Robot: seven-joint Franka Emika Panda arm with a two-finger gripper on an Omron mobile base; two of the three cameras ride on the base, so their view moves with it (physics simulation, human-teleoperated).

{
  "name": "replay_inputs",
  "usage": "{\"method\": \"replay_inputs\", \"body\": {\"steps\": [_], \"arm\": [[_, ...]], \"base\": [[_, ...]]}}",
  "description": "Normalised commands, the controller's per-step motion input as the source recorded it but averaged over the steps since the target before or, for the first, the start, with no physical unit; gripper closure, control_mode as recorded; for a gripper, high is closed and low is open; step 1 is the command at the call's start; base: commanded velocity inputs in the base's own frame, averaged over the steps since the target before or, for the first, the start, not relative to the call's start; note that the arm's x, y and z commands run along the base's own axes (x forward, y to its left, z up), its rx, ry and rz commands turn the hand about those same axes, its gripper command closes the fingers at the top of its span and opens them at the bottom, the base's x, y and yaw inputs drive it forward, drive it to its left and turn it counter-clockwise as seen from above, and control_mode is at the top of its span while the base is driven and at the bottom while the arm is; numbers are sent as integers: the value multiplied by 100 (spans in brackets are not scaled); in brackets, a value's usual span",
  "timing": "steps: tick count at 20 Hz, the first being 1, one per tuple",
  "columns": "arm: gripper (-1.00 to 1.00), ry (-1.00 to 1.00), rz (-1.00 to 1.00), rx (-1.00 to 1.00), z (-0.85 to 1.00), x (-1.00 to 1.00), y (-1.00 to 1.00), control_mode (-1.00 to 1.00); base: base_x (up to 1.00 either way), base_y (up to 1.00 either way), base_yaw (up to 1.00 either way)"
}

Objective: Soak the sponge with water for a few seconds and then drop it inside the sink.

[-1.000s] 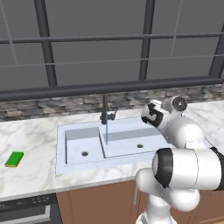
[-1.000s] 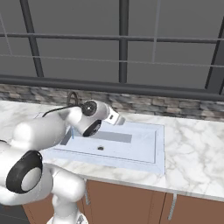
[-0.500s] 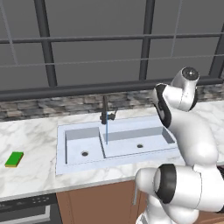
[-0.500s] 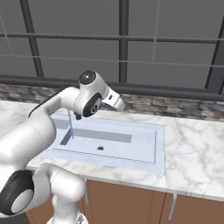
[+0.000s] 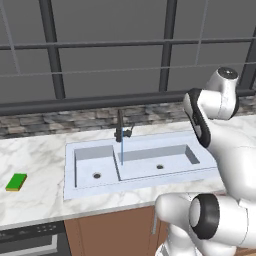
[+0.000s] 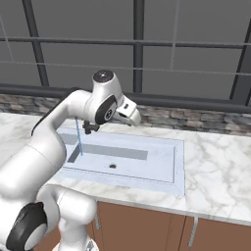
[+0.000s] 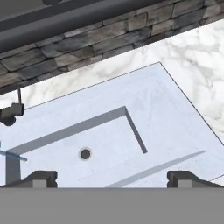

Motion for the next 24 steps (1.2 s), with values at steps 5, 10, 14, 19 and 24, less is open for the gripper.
{"method": "replay_inputs", "body": {"steps": [5, 10, 14, 19, 24], "arm": [[-100, 2, 5, 3, 0, -24, 4, -100], [-100, 2, 9, 0, 2, -43, 14, -100], [-100, 1, 8, 0, 2, -42, 25, -100], [-100, 3, 3, 0, 0, -6, 35, -100], [-100, 7, 0, 0, -5, -10, 44, -100]], "base": [[0, 0, 0], [0, 0, 0], [0, 0, 0], [0, 0, 0], [0, 0, 0]]}}
